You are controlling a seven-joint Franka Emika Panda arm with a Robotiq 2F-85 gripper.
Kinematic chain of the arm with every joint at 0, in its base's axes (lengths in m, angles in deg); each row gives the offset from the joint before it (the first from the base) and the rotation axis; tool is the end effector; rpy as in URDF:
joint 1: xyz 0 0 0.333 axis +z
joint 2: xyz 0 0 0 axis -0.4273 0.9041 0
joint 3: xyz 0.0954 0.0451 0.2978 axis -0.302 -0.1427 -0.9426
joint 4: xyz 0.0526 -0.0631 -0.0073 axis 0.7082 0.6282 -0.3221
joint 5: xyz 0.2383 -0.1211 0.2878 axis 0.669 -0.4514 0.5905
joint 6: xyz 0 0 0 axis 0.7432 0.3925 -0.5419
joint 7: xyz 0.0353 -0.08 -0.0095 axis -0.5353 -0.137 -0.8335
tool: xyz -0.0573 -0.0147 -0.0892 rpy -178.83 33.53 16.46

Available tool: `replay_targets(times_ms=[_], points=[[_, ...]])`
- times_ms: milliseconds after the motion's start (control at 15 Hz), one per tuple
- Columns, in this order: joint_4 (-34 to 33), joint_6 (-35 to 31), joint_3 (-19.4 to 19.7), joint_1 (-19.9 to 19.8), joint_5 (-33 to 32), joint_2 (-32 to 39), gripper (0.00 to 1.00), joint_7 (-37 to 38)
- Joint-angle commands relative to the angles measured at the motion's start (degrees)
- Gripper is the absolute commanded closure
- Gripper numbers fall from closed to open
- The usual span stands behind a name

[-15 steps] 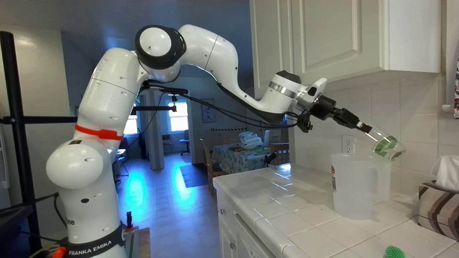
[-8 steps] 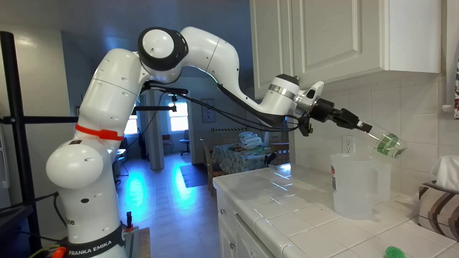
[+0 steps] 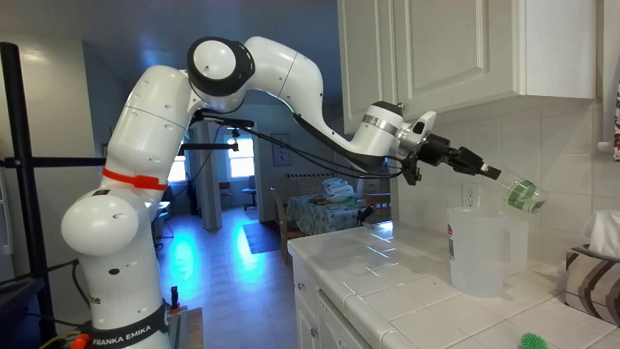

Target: Pour the contents from the cup into the jar

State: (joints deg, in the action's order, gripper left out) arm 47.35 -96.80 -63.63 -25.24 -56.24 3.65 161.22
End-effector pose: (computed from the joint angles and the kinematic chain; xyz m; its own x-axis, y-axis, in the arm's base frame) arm 0.6896 -0.1285 0.4337 0.5124 -0.1777 0.8402 -0.7511 -0.5670 0.3381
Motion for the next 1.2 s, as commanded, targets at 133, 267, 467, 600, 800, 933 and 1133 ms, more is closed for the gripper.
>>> replay_targets(times_ms=[133,267,467,600,800,933,1133], points=[[0.1,2.6,-1.5,-0.2,-5.8,-0.1,0.98,2.3],[0.0,3.7,-2.0,-0.2,-7.0,0.0,0.98,2.6],[0.1,4.9,-2.8,-0.2,-8.7,0.1,0.98,3.1],[0.1,5.8,-3.2,-0.2,-9.7,0.1,0.98,3.5],[0.0,7.0,-3.8,-0.2,-10.8,0.2,0.98,4.0],[0.0,7.4,-4.1,-0.3,-11.5,0.3,0.98,4.1],[0.1,8.2,-4.6,-0.3,-12.2,0.3,0.98,4.3]])
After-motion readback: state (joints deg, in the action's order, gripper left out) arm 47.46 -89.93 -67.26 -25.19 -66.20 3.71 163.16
